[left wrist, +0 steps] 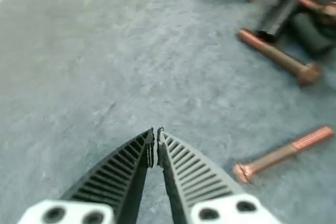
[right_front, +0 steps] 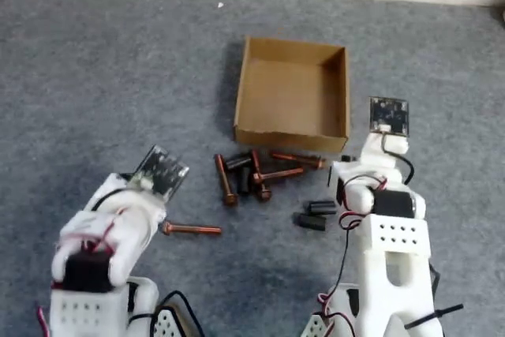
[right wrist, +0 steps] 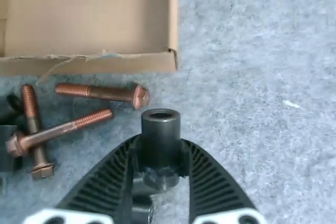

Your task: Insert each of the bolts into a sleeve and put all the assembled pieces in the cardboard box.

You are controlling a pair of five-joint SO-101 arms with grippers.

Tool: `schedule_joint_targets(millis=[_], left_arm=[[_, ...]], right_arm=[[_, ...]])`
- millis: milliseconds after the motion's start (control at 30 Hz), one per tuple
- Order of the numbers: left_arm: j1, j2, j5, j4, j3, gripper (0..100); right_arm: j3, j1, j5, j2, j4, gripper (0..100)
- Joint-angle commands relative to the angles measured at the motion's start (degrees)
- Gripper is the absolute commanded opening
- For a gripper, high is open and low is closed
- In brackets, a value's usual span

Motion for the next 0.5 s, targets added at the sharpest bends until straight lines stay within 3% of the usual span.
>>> schedule_joint_targets(millis=[0, 100, 233, 333, 467], left_arm=[[6.81, 21.93, -0.62, -0.79, -13.32, 6], [11.21, 34.77, 2.2, -1.23, -18.33, 12], [15.52, 48.57, 16.53, -4.84, -24.04, 21], [18.07, 55.87, 23.82, -9.05, -28.09, 22], [21.41, 63.25, 22.51, -11.43, -32.75, 22]], right_arm=[[-0.31, 1.1, -1.05, -1.8, -1.71, 0.5], [-0.31, 1.1, -1.05, -1.8, -1.71, 0.5], [-0.31, 1.54, -1.05, -1.8, -1.71, 0.5], [-0.31, 3.74, -1.14, -1.8, -2.68, 0.5], [-0.22, 6.2, -2.81, -1.54, -4.0, 0.5]])
